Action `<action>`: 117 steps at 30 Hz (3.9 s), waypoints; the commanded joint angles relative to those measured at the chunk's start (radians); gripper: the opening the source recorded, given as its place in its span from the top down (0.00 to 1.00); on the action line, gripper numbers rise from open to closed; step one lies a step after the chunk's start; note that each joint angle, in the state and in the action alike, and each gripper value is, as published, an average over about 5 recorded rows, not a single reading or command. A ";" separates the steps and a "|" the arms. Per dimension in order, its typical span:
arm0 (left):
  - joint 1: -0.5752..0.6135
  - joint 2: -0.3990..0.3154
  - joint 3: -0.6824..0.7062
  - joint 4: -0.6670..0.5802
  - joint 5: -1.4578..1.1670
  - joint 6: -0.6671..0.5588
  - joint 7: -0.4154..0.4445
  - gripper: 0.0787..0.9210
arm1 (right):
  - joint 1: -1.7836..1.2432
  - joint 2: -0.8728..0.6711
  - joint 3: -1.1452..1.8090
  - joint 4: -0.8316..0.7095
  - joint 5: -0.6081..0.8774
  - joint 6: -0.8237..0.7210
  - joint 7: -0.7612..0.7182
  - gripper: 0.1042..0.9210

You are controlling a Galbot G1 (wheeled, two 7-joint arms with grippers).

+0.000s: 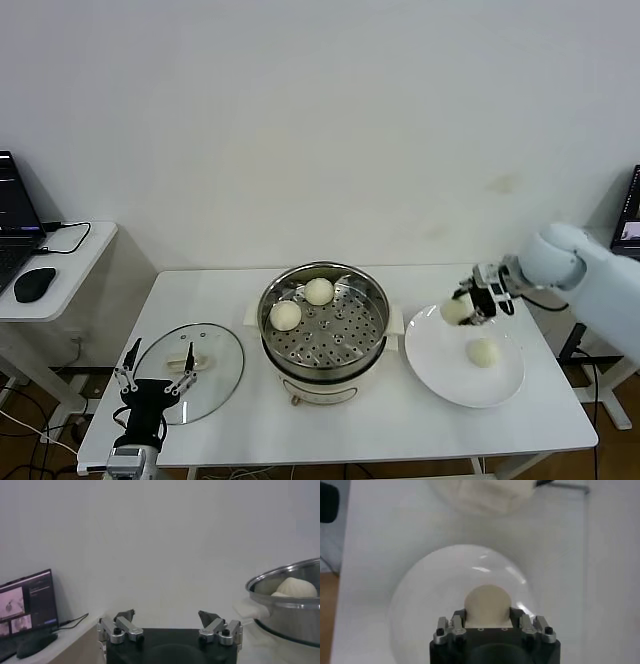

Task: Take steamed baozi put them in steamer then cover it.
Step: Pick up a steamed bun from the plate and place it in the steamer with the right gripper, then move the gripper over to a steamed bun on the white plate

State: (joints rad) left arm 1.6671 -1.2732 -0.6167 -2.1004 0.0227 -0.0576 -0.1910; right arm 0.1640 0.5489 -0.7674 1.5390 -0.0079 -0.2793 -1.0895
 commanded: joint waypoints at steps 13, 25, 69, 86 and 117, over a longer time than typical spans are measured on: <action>0.010 -0.023 -0.015 -0.016 0.006 -0.001 -0.002 0.12 | 0.339 0.465 -0.353 -0.008 0.179 0.090 0.093 0.45; 0.010 -0.036 -0.029 -0.020 0.005 -0.004 -0.008 0.12 | 0.309 0.587 -0.466 -0.057 0.022 0.328 0.032 0.45; -0.013 -0.014 -0.022 -0.017 0.004 -0.002 -0.006 0.12 | 0.335 0.135 -0.289 0.053 0.083 0.147 -0.053 0.12; -0.023 0.005 -0.003 0.001 0.006 -0.003 -0.002 0.12 | -0.144 -0.155 0.067 -0.027 -0.154 0.087 -0.067 0.12; -0.008 0.011 -0.015 0.031 0.008 -0.006 0.000 0.12 | -0.473 0.109 0.310 -0.350 -0.346 0.125 -0.006 0.12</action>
State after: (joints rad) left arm 1.6602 -1.2618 -0.6307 -2.0721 0.0313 -0.0643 -0.1916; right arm -0.2418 0.5928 -0.5040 1.2630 -0.3126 -0.1571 -1.1060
